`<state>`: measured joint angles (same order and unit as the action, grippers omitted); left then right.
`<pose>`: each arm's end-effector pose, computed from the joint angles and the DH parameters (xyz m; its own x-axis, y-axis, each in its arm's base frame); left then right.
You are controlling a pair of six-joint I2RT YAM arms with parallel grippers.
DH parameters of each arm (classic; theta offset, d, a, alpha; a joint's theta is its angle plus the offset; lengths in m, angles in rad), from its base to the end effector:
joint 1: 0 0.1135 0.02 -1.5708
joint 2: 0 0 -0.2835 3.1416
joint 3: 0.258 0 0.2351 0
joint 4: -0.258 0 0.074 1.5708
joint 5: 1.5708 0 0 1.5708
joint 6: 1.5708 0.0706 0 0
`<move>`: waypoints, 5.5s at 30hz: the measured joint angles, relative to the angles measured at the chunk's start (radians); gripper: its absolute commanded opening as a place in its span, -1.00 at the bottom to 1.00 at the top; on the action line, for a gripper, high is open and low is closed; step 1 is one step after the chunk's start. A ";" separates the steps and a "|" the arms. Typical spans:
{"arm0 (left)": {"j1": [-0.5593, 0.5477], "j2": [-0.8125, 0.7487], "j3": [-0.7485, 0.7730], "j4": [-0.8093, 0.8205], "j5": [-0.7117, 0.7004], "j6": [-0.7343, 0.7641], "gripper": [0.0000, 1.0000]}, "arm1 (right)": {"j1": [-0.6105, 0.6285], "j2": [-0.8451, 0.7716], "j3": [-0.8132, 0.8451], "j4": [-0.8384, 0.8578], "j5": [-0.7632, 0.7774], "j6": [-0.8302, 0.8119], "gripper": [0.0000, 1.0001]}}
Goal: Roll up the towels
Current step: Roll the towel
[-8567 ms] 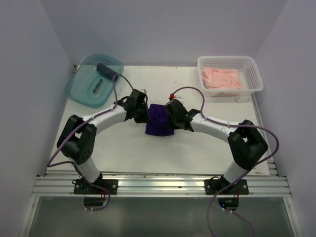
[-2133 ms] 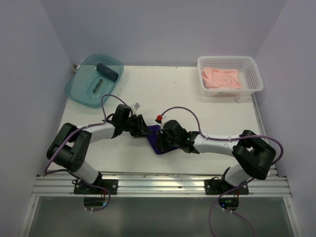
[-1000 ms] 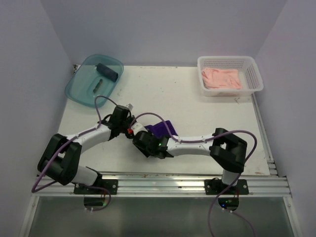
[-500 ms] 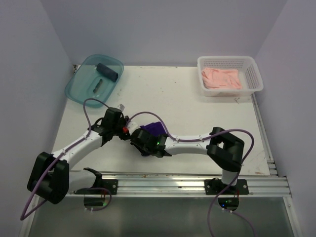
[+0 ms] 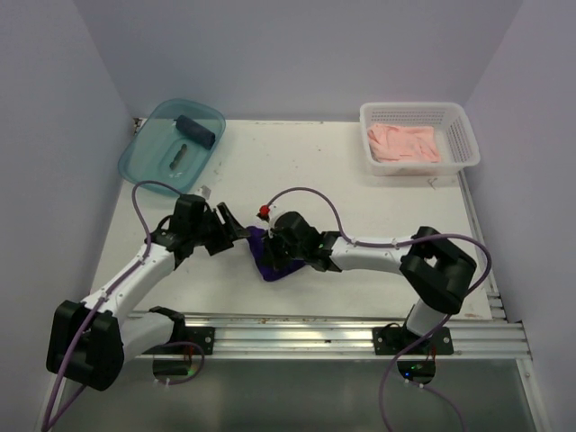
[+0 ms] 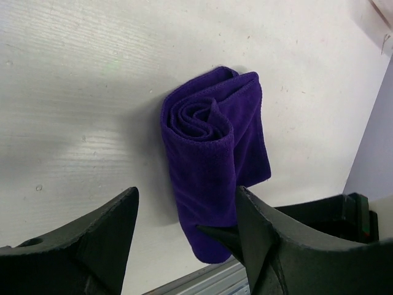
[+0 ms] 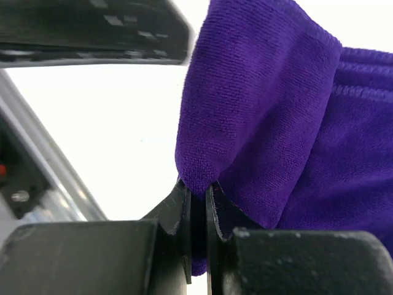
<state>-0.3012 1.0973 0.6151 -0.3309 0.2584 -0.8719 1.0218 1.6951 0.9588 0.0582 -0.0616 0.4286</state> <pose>0.2026 -0.0818 0.2102 -0.7943 -0.5283 -0.3001 -0.2386 0.7255 -0.6456 0.1927 0.3233 0.1960 -0.6620 -0.2873 -0.6923 -0.6611 0.6589 0.3588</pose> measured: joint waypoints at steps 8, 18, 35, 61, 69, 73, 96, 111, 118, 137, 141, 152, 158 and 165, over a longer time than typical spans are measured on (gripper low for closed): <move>0.000 -0.014 0.000 0.016 0.023 0.005 0.30 | -0.120 -0.005 -0.080 0.126 -0.209 0.132 -1.00; -0.048 0.027 0.006 0.075 0.082 0.029 -0.02 | -0.245 0.127 -0.113 0.319 -0.470 0.311 -1.00; -0.062 0.268 0.067 0.251 0.155 0.045 -0.18 | -0.311 0.206 -0.152 0.488 -0.615 0.447 -1.00; -0.077 0.477 0.083 0.391 0.192 0.053 -0.29 | -0.029 -0.213 -0.048 -0.117 0.185 0.099 -0.20; -0.077 0.500 0.094 0.394 0.203 0.053 -0.30 | 0.144 -0.136 0.041 -0.205 0.348 -0.083 -0.10; -0.077 0.513 0.101 0.397 0.211 0.053 -0.30 | 0.190 -0.093 0.053 -0.215 0.362 -0.166 -0.10; -0.077 0.529 0.119 0.394 0.224 0.058 -0.31 | 0.217 0.157 0.135 -0.244 0.693 -0.245 -0.01; -0.064 0.473 0.154 0.299 0.225 0.139 0.27 | 0.154 0.119 0.074 -0.140 0.619 -0.206 -1.00; 0.025 0.373 0.182 0.188 0.231 0.185 0.55 | 0.117 0.045 0.000 -0.079 0.496 -0.196 -1.00; 0.055 0.203 -0.006 0.205 0.254 0.145 0.57 | -0.244 -0.058 -0.205 0.219 -0.269 0.191 -1.00; 0.014 0.210 -0.017 0.273 0.261 0.126 0.57 | -0.312 -0.013 -0.257 0.363 -0.408 0.304 -1.00; -0.055 0.388 -0.017 0.428 0.268 0.082 0.44 | -0.430 0.203 -0.352 0.850 -0.659 0.640 -1.00; -0.068 0.454 0.005 0.486 0.274 0.051 0.12 | -0.447 0.277 -0.376 1.020 -0.692 0.750 -1.00; -0.073 0.510 0.034 0.507 0.288 0.025 -0.17 | -0.448 0.210 -0.374 0.900 -0.668 0.695 0.19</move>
<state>-0.3744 1.6070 0.6491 0.1757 0.5465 -0.8471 0.5739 1.9049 0.5846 0.9581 -0.7300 1.1240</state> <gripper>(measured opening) 0.437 0.476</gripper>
